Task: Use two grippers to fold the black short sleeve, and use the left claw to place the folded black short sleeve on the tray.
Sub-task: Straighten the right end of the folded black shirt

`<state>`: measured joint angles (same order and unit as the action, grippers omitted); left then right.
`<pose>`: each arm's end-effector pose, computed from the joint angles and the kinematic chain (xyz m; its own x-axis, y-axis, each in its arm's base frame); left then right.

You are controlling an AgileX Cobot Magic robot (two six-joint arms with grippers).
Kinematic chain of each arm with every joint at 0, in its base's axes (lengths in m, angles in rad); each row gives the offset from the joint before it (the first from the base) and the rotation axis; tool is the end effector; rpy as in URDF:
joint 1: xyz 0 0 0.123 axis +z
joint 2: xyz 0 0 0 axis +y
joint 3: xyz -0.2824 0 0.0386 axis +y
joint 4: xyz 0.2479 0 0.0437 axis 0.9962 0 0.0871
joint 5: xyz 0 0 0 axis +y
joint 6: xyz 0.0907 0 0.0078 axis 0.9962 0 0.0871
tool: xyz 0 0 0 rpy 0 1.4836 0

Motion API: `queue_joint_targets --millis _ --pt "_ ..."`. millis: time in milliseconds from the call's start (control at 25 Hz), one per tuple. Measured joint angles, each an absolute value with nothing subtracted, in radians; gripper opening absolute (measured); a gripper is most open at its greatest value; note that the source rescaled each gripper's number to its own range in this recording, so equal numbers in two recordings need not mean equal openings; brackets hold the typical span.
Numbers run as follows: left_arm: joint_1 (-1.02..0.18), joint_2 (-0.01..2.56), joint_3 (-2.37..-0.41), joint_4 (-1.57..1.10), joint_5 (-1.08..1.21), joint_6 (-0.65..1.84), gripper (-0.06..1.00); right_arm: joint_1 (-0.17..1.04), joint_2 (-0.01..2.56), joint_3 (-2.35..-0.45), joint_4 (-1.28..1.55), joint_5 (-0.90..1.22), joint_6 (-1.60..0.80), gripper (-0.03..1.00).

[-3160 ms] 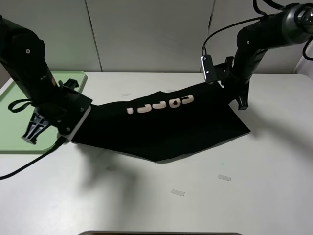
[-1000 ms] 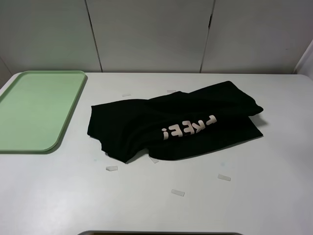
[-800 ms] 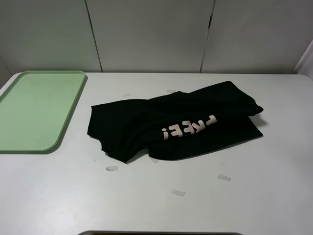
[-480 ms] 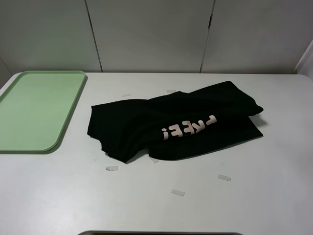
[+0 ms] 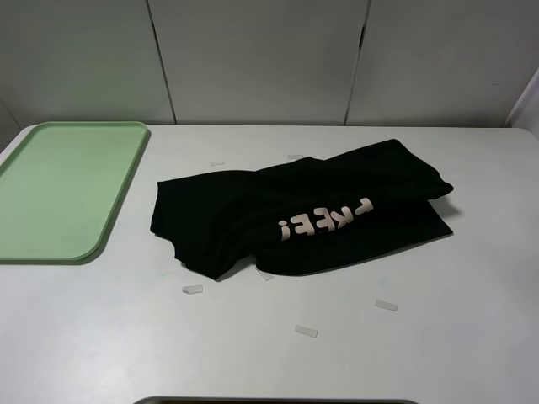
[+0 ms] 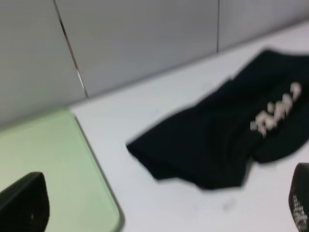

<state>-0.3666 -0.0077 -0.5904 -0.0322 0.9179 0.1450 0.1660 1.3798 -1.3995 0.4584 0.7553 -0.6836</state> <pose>-0.0138 0.0028 0.3140 -0.1655 0.1975 -0.9662 0.4055 0.9067 0.1159 0.2943 0.0774 0.4075 -0.3862 -0.3857 -0.8379 -0.5658 0.8165 -0.1151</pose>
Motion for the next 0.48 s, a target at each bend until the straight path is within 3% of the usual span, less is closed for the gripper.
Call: queue_joint_targets --millis 480 --pt "-0.367 -0.008 -0.517 -0.074 1.031 0.147 1.00 0.166 1.380 -1.400 0.460 0.757 -0.658 1.00"
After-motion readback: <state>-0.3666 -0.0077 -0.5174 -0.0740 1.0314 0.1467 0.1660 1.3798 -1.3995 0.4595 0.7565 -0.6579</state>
